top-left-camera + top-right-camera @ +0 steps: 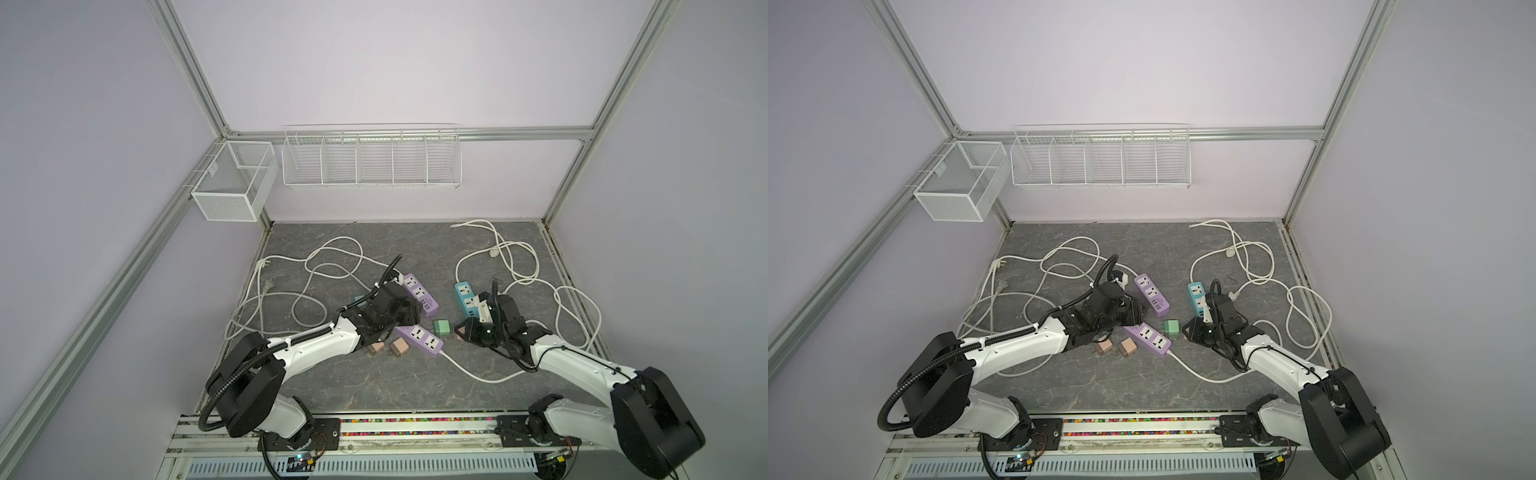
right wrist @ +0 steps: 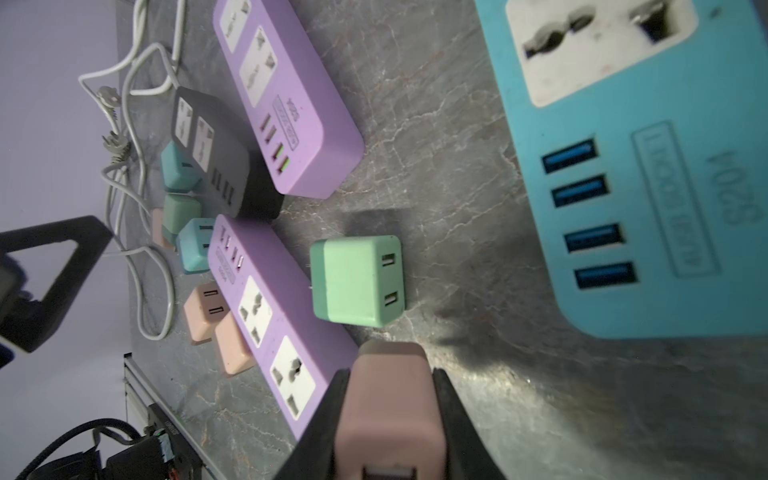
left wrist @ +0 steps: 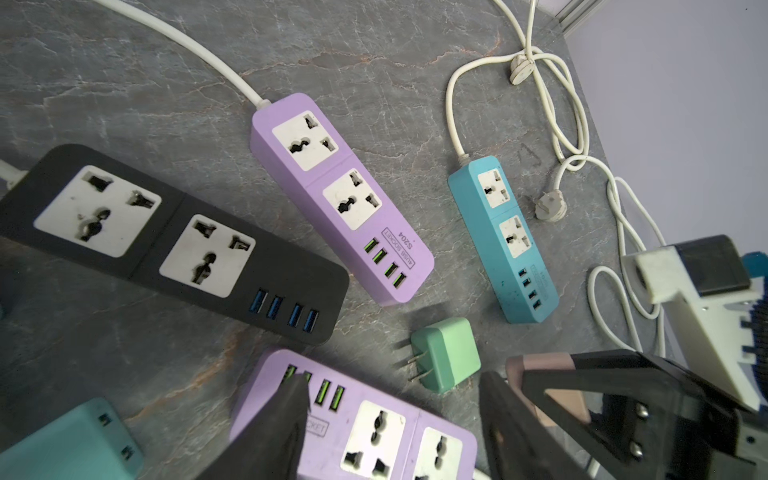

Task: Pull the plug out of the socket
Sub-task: 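Set the pink adapter down nearer the robot while the left arm draws back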

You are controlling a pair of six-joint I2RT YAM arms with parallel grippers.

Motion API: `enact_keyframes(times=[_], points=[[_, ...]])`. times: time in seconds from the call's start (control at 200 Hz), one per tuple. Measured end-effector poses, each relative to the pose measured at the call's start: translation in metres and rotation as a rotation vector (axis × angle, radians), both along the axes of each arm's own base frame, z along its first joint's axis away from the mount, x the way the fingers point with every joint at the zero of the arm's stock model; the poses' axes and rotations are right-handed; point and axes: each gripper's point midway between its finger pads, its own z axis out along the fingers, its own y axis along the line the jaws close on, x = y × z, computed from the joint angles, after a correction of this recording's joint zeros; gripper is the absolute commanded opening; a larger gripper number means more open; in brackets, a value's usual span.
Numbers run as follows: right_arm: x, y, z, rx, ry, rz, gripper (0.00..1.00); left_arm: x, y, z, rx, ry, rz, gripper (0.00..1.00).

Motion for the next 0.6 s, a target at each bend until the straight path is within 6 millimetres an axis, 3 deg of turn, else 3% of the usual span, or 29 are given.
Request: enact_keyframes(times=[0.42,0.6], points=[[0.002,0.000,-0.015,-0.017,0.005,-0.016,0.11,-0.004,0.005,-0.011,0.001,-0.002,0.000,0.70],[0.003,-0.002,-0.017,-0.030,0.005,-0.025,0.24,-0.004,0.006,-0.013,-0.003,0.001,0.010,0.71]])
